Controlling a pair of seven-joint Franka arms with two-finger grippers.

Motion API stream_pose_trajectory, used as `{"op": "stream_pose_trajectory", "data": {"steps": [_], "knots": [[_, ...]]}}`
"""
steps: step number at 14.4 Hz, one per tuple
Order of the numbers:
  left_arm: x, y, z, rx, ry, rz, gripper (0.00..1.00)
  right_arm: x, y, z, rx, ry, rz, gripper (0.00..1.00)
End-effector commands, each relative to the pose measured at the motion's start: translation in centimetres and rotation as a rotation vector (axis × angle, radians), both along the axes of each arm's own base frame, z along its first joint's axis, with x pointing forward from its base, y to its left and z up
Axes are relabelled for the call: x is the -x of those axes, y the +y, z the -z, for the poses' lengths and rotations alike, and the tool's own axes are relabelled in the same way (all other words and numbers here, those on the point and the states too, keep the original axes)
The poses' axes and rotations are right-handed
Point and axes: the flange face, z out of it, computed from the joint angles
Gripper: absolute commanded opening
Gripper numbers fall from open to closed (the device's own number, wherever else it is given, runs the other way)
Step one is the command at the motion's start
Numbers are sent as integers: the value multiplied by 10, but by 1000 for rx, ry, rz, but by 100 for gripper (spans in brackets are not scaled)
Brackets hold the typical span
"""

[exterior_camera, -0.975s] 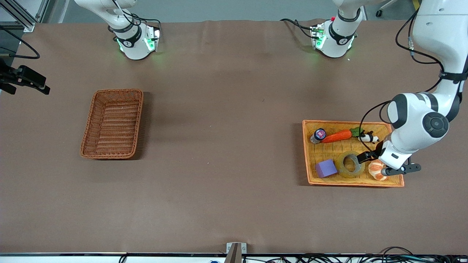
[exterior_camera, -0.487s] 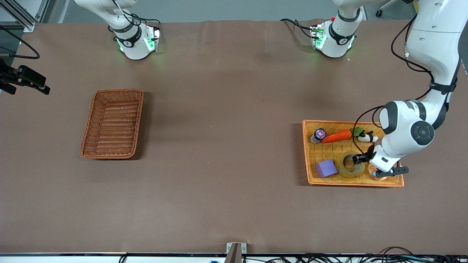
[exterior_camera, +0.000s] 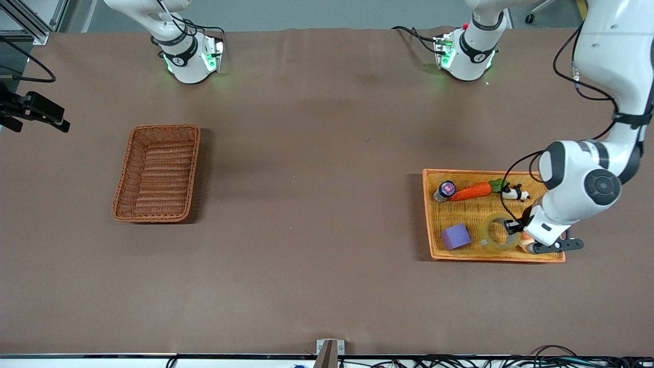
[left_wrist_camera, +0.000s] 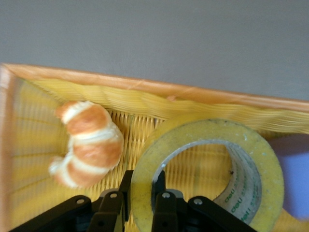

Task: Move tape to another basket
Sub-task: 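Close the left gripper on the rim of the yellow tape roll, then lift the tape with the left gripper and set it on the table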

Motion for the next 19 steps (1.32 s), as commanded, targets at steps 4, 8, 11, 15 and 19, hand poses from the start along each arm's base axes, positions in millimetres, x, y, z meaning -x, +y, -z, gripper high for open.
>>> {"op": "stream_pose_trajectory", "data": {"steps": [4,8,11,15,19], "knots": [[27,-195,-111,25,40,32,0,0,-3,-2,-6,2,11,100],[58,-356,-77,79,76,-53,0,0,-3,-2,-6,3,11,100],[86,-450,-28,109,130,-125,0,0,-3,-2,-6,3,11,100],[138,-532,37,84,79,-151,0,0,-3,-2,-6,3,10,100],[157,-559,56,129,38,-179,63,0,-3,-2,-6,3,11,100]]}}
